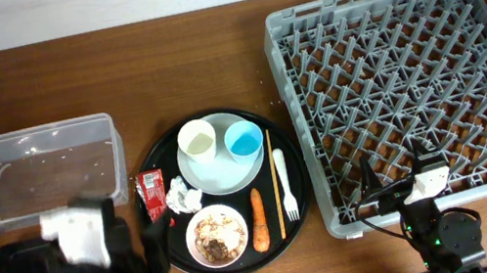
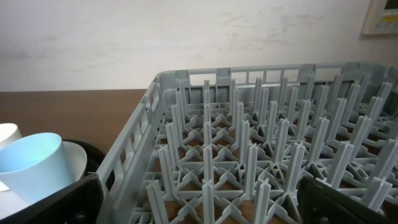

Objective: Sort waste into correct bins and load items into the dishwasher rack
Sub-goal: 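Move the left gripper to the red wrapper and grasp it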

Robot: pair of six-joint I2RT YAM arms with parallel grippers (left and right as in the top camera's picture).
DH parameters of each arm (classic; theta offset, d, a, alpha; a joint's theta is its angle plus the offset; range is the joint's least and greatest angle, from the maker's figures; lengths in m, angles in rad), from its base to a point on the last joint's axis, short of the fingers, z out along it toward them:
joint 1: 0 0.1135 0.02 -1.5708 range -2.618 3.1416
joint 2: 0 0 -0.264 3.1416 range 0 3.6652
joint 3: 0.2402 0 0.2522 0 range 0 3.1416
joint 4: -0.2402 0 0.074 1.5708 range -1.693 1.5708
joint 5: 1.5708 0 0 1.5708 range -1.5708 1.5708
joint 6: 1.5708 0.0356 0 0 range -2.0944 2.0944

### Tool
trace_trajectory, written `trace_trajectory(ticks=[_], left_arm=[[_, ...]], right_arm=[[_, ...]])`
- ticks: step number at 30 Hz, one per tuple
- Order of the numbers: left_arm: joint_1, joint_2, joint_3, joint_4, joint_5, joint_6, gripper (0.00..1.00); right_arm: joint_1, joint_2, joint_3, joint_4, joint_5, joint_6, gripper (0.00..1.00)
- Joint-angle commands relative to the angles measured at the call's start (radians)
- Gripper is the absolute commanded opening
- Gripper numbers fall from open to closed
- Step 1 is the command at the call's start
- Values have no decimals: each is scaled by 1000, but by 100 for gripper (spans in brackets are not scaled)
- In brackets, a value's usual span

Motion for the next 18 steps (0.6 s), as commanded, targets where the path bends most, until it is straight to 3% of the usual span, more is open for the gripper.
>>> trace_trajectory(ticks=[1, 6, 7, 8, 11, 16, 18], left_arm=[[-1, 216, 141, -97, 96, -7, 99], [-1, 404, 145, -141, 144, 16, 99], [-1, 428, 145, -144, 134, 15, 95], [-1, 457, 145, -163, 105, 2, 64], [-1, 521, 144, -255, -167, -164, 38], [-42, 529, 111, -266, -375, -311, 37], [-77, 529, 72, -237, -385, -333, 37]], right_arm=[[5, -6, -5, -5, 5, 4, 99], [5, -6, -5, -5, 5, 4, 99], [5, -6, -5, -5, 5, 4, 99], [5, -6, -5, -5, 5, 4, 99], [5, -6, -5, -5, 5, 4, 99], [5, -6, -5, -5, 5, 4, 99], [5, -6, -5, -5, 5, 4, 99]])
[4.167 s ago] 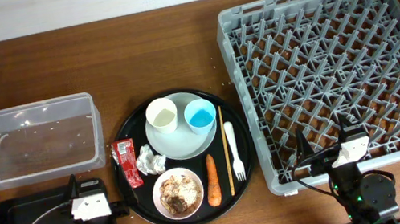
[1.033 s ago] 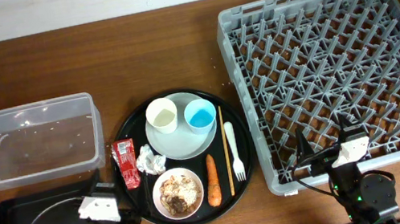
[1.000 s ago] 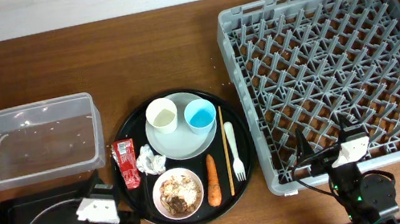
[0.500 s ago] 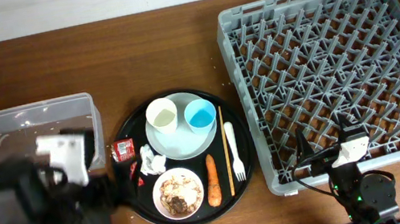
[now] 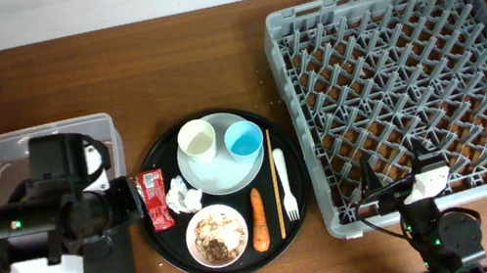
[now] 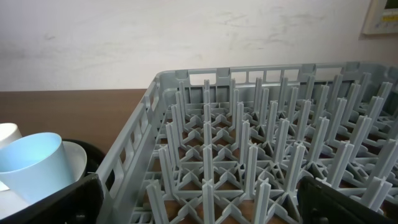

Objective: Sort waste into correct bins and load items into the dishwasher rack
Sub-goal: 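Move the left gripper to the red wrapper and grasp it, then carry the red wrapper left and drop it into the clear bin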

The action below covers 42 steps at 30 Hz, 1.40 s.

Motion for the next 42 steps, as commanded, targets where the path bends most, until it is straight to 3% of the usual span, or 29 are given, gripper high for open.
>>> trace_trajectory(ticks=[1, 8, 11, 15, 25, 42], left_arm=[[-58, 1, -76, 54, -89, -79, 37], [-124, 32, -328, 324, -205, -120, 39], [-124, 59, -379, 404, -204, -120, 49], [-126, 115, -405, 473, -205, -119, 55], [-213, 347, -405, 568, -288, -116, 56], [-213, 422, -421, 642, -325, -115, 58]], right_arm=[[5, -6, -5, -5, 5, 4, 99], [5, -6, -5, -5, 5, 4, 99], [5, -6, -5, -5, 5, 4, 99], [5, -6, -5, -5, 5, 4, 99], [5, -6, -5, -5, 5, 4, 99], [5, -6, -5, -5, 5, 4, 98]])
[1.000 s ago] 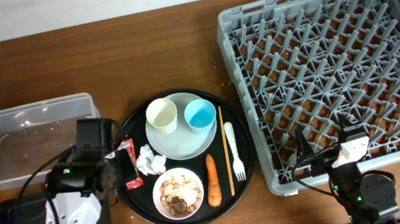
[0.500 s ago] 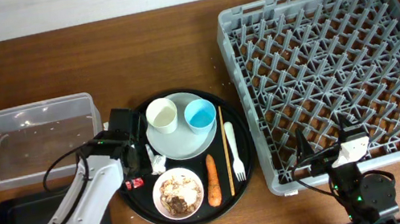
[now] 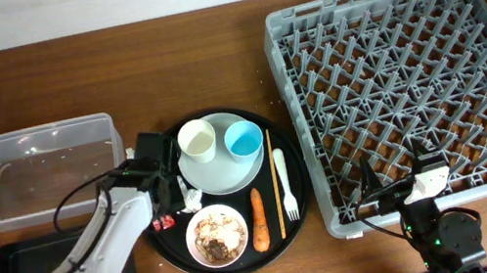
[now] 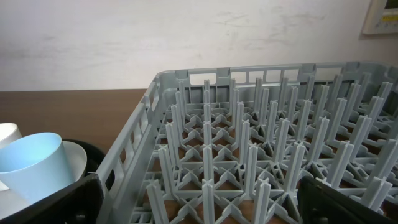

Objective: Sort waste into correct bins and load items into the dishwasher rack
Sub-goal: 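Carry the red wrapper left and drop it into the clear bin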

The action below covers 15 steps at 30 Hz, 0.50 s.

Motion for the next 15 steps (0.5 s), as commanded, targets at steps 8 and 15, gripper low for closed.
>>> trace_trajectory(ticks=[8, 15], left_arm=[[-3, 64, -10, 24, -19, -6, 33], [-3, 64, 0, 12, -37, -5, 1]], right_arm=[[5, -6, -5, -5, 5, 4, 99], [5, -6, -5, -5, 5, 4, 99]])
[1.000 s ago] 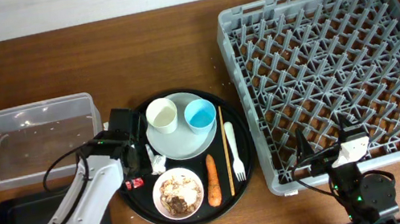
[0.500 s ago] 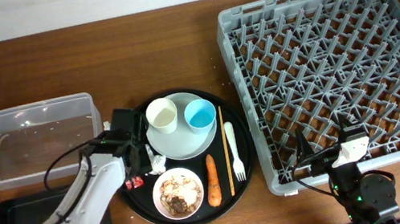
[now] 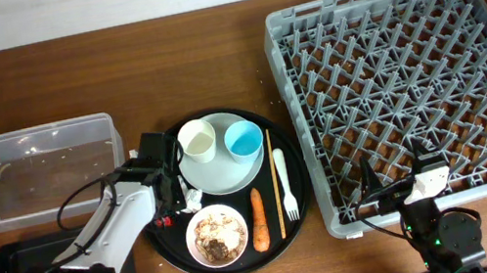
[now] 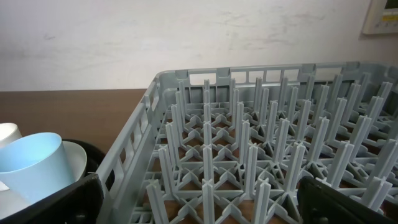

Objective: Sort waste into correct bins and load items into the dishwasher rack
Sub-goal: 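Carry the red wrapper left and drop it into the clear bin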

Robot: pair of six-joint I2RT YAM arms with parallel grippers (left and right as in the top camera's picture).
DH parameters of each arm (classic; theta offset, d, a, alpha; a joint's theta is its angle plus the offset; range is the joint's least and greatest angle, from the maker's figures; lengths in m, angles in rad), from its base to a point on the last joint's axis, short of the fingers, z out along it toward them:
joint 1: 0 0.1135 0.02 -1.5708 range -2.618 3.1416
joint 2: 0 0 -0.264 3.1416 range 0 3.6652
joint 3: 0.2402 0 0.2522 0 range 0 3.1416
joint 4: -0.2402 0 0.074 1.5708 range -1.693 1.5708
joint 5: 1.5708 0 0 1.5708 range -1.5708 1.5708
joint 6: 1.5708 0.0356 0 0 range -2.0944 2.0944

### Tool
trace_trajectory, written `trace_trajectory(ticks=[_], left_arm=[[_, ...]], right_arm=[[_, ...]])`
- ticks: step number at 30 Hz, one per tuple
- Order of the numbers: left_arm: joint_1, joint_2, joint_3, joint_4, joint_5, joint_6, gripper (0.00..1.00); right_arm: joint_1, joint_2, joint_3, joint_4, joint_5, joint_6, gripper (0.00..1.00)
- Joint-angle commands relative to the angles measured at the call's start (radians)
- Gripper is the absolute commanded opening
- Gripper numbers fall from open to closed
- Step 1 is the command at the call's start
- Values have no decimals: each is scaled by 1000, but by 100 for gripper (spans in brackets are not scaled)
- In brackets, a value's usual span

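Note:
On the black round tray (image 3: 297, 185) lie a white plate (image 3: 219, 168) with a cream cup (image 3: 197, 141) and a blue cup (image 3: 244, 138), a bowl of food scraps (image 3: 217, 235), a carrot (image 3: 259, 220), a chopstick (image 3: 274, 181), a white fork (image 3: 284, 184) and crumpled paper (image 3: 193, 200). My left gripper (image 3: 166, 201) is down over the red wrapper (image 3: 161, 225), of which only an end shows; its jaws are hidden. My right gripper (image 4: 199, 208) stands open at the near edge of the grey dishwasher rack (image 4: 249, 143), holding nothing.
A clear plastic bin (image 3: 37, 176) stands left of the tray, and a black bin is at the front left under my left arm. The grey rack (image 3: 412, 78) fills the right side of the table.
My left gripper remains over the red wrapper at the tray's left edge, shifted only slightly. The right arm has not moved.
My left arm was a blur low over the black bin, and the red wrapper lay uncovered on the tray. Then the gripper stood just left of the wrapper. After that it covered the wrapper, and it is still there. The right gripper stayed open at the rack.

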Motion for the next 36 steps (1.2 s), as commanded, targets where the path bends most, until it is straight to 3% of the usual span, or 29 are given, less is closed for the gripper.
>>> trace_trajectory(ticks=[1, 8, 15, 21, 27, 30, 32, 33, 35, 36], left_arm=[[-3, 0, 31, -39, -60, -5, 1], [-3, -165, 303, -230, -32, -3, 1], [96, -314, 372, -140, -162, -7, 0], [390, -132, 372, -78, -106, -81, 1], [571, 69, 372, 20, -16, -81, 1], [631, 106, 372, 41, 19, -80, 17], [650, 106, 372, 50, 51, -80, 38], [652, 106, 372, 54, 54, -80, 58], [652, 106, 373, 56, 54, -58, 79], [652, 104, 374, 56, 55, -58, 85]], right_arm=[[5, -6, -5, -5, 5, 4, 99], [5, -6, -5, -5, 5, 4, 99], [5, -6, -5, -5, 5, 4, 99], [5, -6, -5, -5, 5, 4, 99], [5, -6, -5, -5, 5, 4, 99], [5, -6, -5, -5, 5, 4, 98], [5, -6, -5, -5, 5, 4, 99], [5, -6, -5, -5, 5, 4, 99], [5, -6, -5, -5, 5, 4, 99], [5, -6, -5, -5, 5, 4, 99]])
